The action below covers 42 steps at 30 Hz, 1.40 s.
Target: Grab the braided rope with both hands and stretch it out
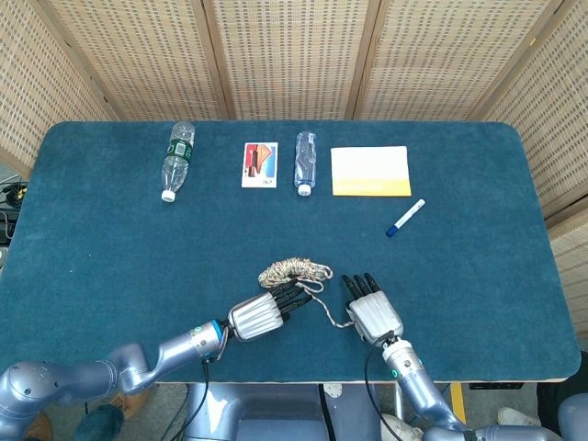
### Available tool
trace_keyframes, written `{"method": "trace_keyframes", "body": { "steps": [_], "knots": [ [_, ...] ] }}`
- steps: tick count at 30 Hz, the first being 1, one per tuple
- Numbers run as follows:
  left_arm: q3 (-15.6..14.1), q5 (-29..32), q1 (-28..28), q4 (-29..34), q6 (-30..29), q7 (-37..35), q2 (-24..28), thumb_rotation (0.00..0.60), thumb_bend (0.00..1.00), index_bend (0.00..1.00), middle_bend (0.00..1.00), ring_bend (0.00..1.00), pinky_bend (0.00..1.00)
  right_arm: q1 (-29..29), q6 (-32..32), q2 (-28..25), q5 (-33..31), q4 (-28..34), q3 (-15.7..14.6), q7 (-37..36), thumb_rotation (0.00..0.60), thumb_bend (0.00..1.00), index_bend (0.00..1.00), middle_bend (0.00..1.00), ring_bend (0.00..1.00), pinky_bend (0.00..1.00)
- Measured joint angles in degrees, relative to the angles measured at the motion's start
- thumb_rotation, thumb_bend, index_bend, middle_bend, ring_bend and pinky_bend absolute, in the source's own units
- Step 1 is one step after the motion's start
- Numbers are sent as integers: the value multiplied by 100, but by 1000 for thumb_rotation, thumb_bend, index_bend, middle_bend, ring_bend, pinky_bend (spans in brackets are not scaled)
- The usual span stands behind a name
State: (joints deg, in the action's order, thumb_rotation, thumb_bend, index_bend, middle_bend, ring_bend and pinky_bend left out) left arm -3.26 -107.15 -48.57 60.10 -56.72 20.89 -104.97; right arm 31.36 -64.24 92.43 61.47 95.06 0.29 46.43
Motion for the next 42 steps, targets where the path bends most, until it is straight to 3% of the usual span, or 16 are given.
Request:
{"method": "trace_keyframes", "body": {
  "steps": [16,33,42],
  "knots": [
    [-107,81,-53,-70,-78,27,-82,600,408,592,0,0,0,0,-3,-15,-4,-13,-21,-51,600,434,639,0,0,0],
    [-147,167,-51,-88,-222,32,-87,600,457,762,0,0,0,-20,-29,-33,17,-31,-28,-123,600,434,656,0,0,0],
    [-129,278,171,66,-671,-114,341,600,461,778,0,0,0,-47,-144,-124,85,-8,48,-233,600,434,661,0,0,0]
  ]
}}
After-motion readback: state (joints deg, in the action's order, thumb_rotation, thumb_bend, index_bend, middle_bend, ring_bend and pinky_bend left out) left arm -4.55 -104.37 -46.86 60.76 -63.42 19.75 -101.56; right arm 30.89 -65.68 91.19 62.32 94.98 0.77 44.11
